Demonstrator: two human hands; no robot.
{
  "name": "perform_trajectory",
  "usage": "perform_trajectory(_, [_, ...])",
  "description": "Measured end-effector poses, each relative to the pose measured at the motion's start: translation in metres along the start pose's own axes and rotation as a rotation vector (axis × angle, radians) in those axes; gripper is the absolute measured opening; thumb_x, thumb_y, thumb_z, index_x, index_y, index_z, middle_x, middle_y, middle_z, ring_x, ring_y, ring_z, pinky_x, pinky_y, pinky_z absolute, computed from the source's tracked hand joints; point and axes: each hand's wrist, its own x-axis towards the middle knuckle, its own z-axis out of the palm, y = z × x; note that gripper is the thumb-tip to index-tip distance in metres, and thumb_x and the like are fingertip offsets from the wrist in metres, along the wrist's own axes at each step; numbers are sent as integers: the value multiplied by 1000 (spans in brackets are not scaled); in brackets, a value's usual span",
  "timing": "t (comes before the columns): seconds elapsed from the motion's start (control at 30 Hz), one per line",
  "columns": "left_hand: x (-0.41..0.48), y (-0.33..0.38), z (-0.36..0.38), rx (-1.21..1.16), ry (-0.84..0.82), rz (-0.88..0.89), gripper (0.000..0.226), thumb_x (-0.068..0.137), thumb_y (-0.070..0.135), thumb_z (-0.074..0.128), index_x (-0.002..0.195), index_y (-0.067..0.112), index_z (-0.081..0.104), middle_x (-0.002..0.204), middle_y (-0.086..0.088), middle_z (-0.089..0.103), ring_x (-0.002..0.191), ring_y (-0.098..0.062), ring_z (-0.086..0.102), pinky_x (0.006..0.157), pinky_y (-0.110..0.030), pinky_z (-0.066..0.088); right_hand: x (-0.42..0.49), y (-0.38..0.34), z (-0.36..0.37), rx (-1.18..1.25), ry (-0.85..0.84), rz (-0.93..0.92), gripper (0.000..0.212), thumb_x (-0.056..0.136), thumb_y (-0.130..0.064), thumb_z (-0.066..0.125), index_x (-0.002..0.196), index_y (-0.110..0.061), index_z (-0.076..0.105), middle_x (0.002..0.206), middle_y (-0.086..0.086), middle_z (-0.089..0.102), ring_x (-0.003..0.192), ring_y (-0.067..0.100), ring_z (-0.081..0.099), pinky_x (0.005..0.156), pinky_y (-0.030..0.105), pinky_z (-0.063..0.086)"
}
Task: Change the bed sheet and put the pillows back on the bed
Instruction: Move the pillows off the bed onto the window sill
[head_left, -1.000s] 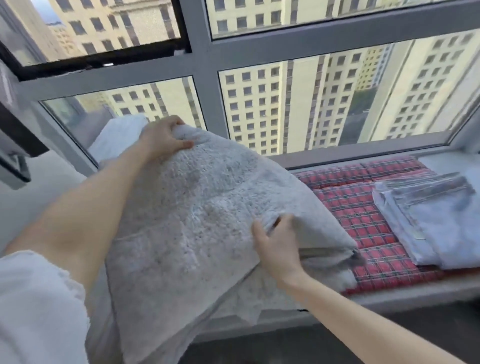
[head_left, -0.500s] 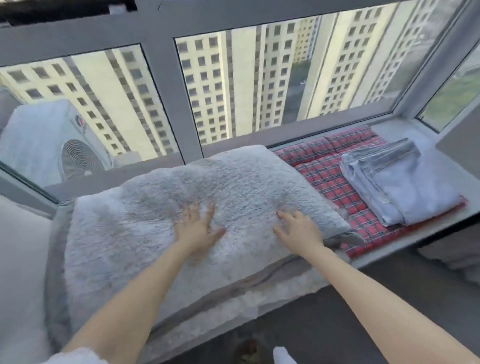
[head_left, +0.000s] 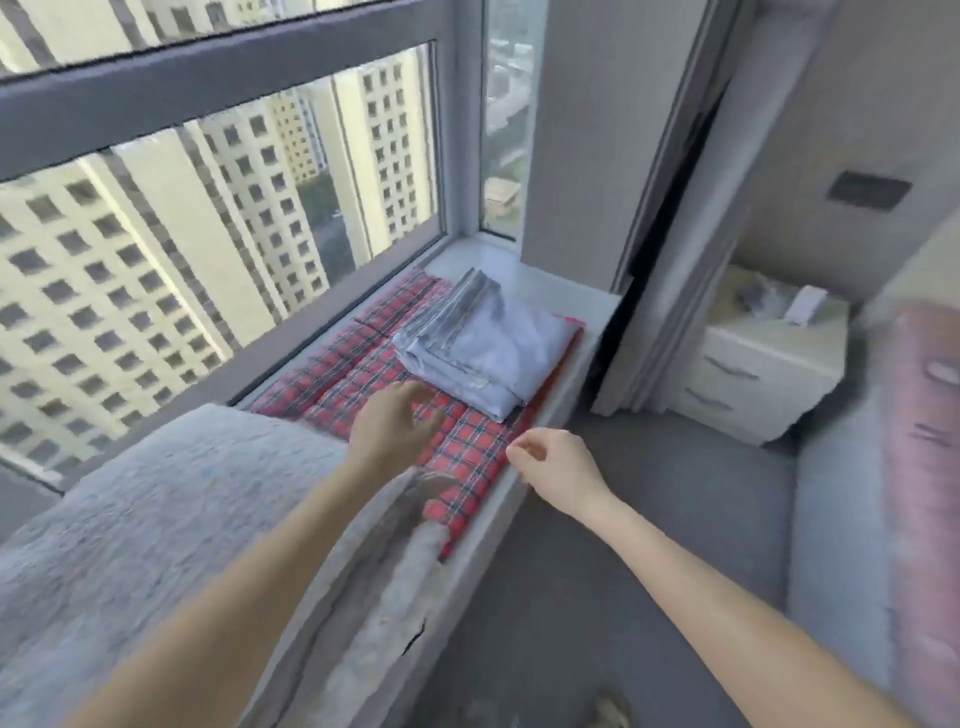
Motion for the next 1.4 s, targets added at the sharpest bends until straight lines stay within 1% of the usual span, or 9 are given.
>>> perform_trajectory(0.1, [41, 83, 53, 6, -109, 135, 29, 89, 33, 56, 108, 14, 67, 114, -2, 66, 104, -23, 61, 89, -34, 48, -2, 61, -72, 127, 118, 139, 19, 90, -25, 56, 73, -21, 63, 72, -1, 67, 74, 21, 66, 75, 39, 54])
perform_trajectory(0.23, [80, 203, 129, 59, -252, 333, 35, 83, 35, 47, 89, 7, 67, 95, -9, 67, 93, -29, 60, 76, -35, 47, -15, 146, -174, 251, 279, 269, 18, 92, -20, 54, 78, -13, 63, 71, 3, 65, 65, 17, 61, 68, 32, 51])
perform_trajectory(0.43, [111, 379, 238, 37, -371, 538, 18, 91, 19, 52, 95, 11, 68, 97, -4, 66, 93, -27, 62, 75, -27, 44, -44, 266, -308, 276, 528, 422, 18, 90, -20, 55, 74, -17, 64, 66, -3, 67, 58, 12, 61, 64, 32, 50])
perform_trajectory(0.53, [116, 456, 284, 9, -460, 644, 20, 92, 20, 51, 102, 14, 67, 99, -1, 66, 73, -21, 60, 67, -26, 48, -63, 316, -359, 311, 670, 520, 26, 88, -18, 55, 62, -19, 59, 60, -2, 65, 54, 13, 60, 65, 33, 51])
perform_trajectory(0.67, [131, 543, 348, -1, -553, 801, 19, 92, 23, 55, 103, 15, 68, 110, 0, 66, 97, -20, 61, 80, -27, 48, -79, 382, -417, 320, 819, 650, 28, 83, -20, 54, 56, -13, 59, 57, 2, 67, 59, 23, 65, 69, 38, 54])
perform_trajectory(0.97, [198, 706, 493, -7, -893, 1002, 17, 90, 17, 55, 99, 15, 69, 92, 4, 66, 93, -17, 63, 81, -22, 46, -69, 515, -539, 345, 1103, 876, 30, 81, -16, 51, 51, -12, 55, 51, 2, 57, 54, 20, 51, 66, 38, 50])
perform_trajectory(1.23, [263, 855, 606, -124, -1098, 912, 14, 90, 13, 55, 89, 19, 67, 83, 8, 65, 78, -10, 60, 57, -2, 35, -47, 614, -626, 424, 1280, 1145, 39, 84, -14, 50, 45, -16, 48, 40, -5, 49, 47, 16, 46, 60, 29, 40])
perform_trajectory(1.33, [270, 906, 643, -223, -1272, 800, 24, 86, 1, 52, 78, 19, 65, 76, 1, 66, 71, -17, 60, 73, -23, 46, -40, 654, -647, 508, 1319, 1196, 35, 85, -17, 51, 50, -17, 52, 50, -3, 58, 53, 18, 52, 63, 31, 45])
perform_trajectory(1.4, [274, 940, 670, -238, -1309, 809, 24, 85, 0, 51, 77, 20, 63, 74, 1, 66, 65, -15, 60, 67, -25, 44, -34, 682, -664, 584, 1374, 1200, 27, 86, -18, 53, 59, -16, 57, 61, 2, 64, 57, 18, 56, 64, 32, 47])
